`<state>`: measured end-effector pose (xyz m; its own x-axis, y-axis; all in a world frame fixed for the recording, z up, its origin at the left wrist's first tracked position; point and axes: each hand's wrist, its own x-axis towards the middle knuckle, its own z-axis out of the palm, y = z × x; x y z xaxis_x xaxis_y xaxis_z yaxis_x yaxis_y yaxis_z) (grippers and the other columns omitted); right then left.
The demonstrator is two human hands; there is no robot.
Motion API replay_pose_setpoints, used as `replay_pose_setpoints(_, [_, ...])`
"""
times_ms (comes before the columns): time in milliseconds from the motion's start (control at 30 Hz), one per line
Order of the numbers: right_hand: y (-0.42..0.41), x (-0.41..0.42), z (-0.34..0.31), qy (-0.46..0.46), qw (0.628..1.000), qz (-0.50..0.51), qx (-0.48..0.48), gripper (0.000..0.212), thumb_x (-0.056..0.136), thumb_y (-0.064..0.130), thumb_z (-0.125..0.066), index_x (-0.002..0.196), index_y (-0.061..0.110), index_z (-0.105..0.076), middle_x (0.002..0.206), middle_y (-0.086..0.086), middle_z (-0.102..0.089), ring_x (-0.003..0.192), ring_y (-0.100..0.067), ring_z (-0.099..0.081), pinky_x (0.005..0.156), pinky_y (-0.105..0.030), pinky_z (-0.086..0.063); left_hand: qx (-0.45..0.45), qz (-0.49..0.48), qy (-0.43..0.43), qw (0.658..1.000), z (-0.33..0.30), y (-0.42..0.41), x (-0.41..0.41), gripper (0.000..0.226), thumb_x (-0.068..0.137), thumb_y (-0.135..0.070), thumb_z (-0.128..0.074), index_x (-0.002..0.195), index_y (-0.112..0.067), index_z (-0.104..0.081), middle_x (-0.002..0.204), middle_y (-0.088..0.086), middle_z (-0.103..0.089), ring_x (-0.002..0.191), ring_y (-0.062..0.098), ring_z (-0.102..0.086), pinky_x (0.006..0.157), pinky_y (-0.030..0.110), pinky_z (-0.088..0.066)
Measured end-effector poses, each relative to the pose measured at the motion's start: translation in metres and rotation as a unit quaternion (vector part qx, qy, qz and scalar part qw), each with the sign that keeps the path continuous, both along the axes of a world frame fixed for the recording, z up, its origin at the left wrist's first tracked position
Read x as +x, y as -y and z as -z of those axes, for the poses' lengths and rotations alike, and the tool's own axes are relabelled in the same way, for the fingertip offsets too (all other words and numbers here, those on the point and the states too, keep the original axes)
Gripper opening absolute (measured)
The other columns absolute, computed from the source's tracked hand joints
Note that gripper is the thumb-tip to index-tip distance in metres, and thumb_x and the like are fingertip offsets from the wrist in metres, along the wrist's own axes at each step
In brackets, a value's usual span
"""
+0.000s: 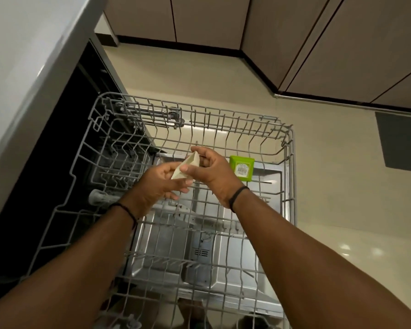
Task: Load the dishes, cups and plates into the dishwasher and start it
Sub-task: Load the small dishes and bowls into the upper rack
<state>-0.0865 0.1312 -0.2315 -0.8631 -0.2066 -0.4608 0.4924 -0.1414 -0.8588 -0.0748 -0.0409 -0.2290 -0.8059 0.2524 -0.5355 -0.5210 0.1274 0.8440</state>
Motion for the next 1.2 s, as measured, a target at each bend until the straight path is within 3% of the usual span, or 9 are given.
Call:
replay_pose_setpoints(100, [0.006, 0.003, 0.0, -0.026, 0.987, 0.072, 0.145, 0.067, 0.072, 0.033, -0.085, 0.127, 0.013, -0.051, 0.115, -0.006, -0.063, 0.104, -0.023, -0.063, 0.087, -0.031, -0.055, -0.04, -0.037, -0.004, 0.999, 0.006, 0.001, 0.009, 0.089, 0.056, -0.033, -0.088, 0.136, -0.024, -0.049, 0.125, -0.003, -0.06, 0.101, 0.021, -0.068, 0.056, 0.029, -0.053])
replay_pose_setpoints(200, [0.01, 0.005, 0.003, -0.079, 0.912, 0.093, 0.391, 0.074, 0.07, 0.06, -0.076, 0.122, 0.017, -0.045, 0.111, -0.001, -0.056, 0.099, -0.019, -0.054, 0.079, -0.03, -0.05, -0.134, -0.144, -0.05, 0.979, 0.017, 0.008, 0.017, 0.076, 0.066, -0.021, -0.087, 0.132, -0.024, -0.051, 0.121, 0.0, -0.056, 0.104, 0.024, -0.061, 0.063, 0.031, -0.052])
replay_pose_setpoints(267, [0.016, 0.001, 0.006, -0.088, 0.871, 0.06, 0.48, 0.08, 0.07, 0.061, -0.075, 0.124, 0.014, -0.038, 0.111, -0.009, -0.055, 0.1, -0.027, -0.055, 0.079, -0.039, -0.053, -0.206, -0.19, -0.094, 0.955, 0.023, 0.017, 0.022, 0.065, 0.071, -0.016, -0.083, 0.128, -0.023, -0.053, 0.122, 0.006, -0.053, 0.107, 0.03, -0.058, 0.075, 0.038, -0.053])
replay_pose_setpoints(367, [0.027, -0.014, 0.009, -0.062, 0.826, 0.014, 0.56, 0.086, 0.075, 0.06, -0.071, 0.131, 0.011, -0.029, 0.113, -0.018, -0.055, 0.102, -0.035, -0.057, 0.08, -0.042, -0.054, -0.37, -0.167, -0.188, 0.894, 0.023, 0.025, 0.029, 0.065, 0.071, -0.02, -0.08, 0.13, -0.016, -0.051, 0.126, 0.012, -0.046, 0.1, 0.032, -0.055, 0.077, 0.037, -0.048])
replay_pose_setpoints(467, [0.035, -0.027, 0.011, -0.039, 0.808, -0.001, 0.588, 0.086, 0.076, 0.061, -0.069, 0.133, 0.014, -0.025, 0.114, -0.018, -0.054, 0.098, -0.034, -0.06, 0.077, -0.04, -0.054, -0.506, -0.115, -0.294, 0.802, 0.021, 0.031, 0.033, 0.074, 0.071, -0.027, -0.078, 0.136, -0.01, -0.047, 0.133, 0.014, -0.045, 0.116, 0.034, -0.049, 0.093, 0.045, -0.044])
replay_pose_setpoints(533, [0.037, -0.033, 0.017, -0.024, 0.805, -0.012, 0.593, 0.087, 0.077, 0.061, -0.07, 0.134, 0.015, -0.023, 0.115, -0.018, -0.053, 0.097, -0.034, -0.06, 0.076, -0.039, -0.053, -0.536, -0.068, -0.311, 0.782, 0.024, 0.035, 0.035, 0.08, 0.073, -0.032, -0.076, 0.142, -0.01, -0.041, 0.146, 0.015, -0.039, 0.131, 0.035, -0.04, 0.105, 0.051, -0.036])
replay_pose_setpoints(700, [0.036, -0.045, 0.027, -0.002, 0.813, -0.013, 0.582, 0.094, 0.078, 0.058, -0.07, 0.142, 0.015, -0.017, 0.121, -0.02, -0.051, 0.101, -0.034, -0.06, 0.076, -0.037, -0.049, -0.547, 0.019, -0.305, 0.779, 0.034, 0.041, 0.039, 0.092, 0.071, -0.034, -0.076, 0.149, -0.012, -0.032, 0.158, 0.012, -0.026, 0.141, 0.031, -0.032, 0.11, 0.05, -0.032])
replay_pose_setpoints(967, [0.035, -0.045, 0.037, 0.005, 0.823, 0.004, 0.569, 0.079, 0.08, 0.059, -0.068, 0.133, 0.016, -0.026, 0.116, -0.018, -0.056, 0.097, -0.033, -0.061, 0.069, -0.036, -0.046, -0.548, 0.019, -0.296, 0.782, 0.035, 0.041, 0.043, 0.096, 0.069, -0.03, -0.079, 0.151, -0.013, -0.03, 0.157, 0.011, -0.028, 0.141, 0.03, -0.032, 0.11, 0.049, -0.033])
replay_pose_setpoints(1200, [0.027, -0.033, 0.024, -0.024, 0.819, -0.01, 0.573, 0.075, 0.081, 0.055, -0.069, 0.13, 0.017, -0.027, 0.116, -0.017, -0.054, 0.099, -0.035, -0.06, 0.071, -0.037, -0.048, -0.555, 0.03, -0.286, 0.78, 0.024, 0.033, 0.041, 0.093, 0.072, -0.032, -0.077, 0.151, -0.012, -0.03, 0.157, 0.011, -0.028, 0.141, 0.029, -0.031, 0.111, 0.048, -0.031])
